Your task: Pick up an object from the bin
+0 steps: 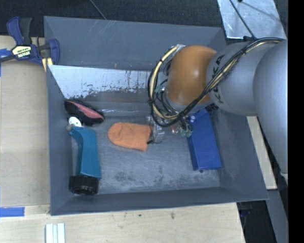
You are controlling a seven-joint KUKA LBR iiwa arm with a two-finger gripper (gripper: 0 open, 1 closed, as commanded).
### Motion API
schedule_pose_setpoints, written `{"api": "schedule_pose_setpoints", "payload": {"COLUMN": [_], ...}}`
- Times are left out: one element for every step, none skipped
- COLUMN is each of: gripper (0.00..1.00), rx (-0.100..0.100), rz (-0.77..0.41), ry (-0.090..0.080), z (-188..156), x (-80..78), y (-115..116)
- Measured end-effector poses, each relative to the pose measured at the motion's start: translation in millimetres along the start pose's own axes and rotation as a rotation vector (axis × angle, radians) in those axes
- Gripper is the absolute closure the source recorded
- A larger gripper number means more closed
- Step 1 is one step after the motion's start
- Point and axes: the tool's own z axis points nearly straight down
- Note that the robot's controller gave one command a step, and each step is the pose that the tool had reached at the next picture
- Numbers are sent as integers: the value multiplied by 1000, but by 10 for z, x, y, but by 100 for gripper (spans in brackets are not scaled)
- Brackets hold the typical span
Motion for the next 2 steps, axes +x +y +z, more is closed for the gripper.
{"api": "schedule_pose_setpoints", "payload": {"gripper": [100, 0], "rx": [0, 0], "rz": [-50, -50], "ry": [-5, 2], "z": [-2075, -2032], "x": [41, 49], "y": [116, 117]}}
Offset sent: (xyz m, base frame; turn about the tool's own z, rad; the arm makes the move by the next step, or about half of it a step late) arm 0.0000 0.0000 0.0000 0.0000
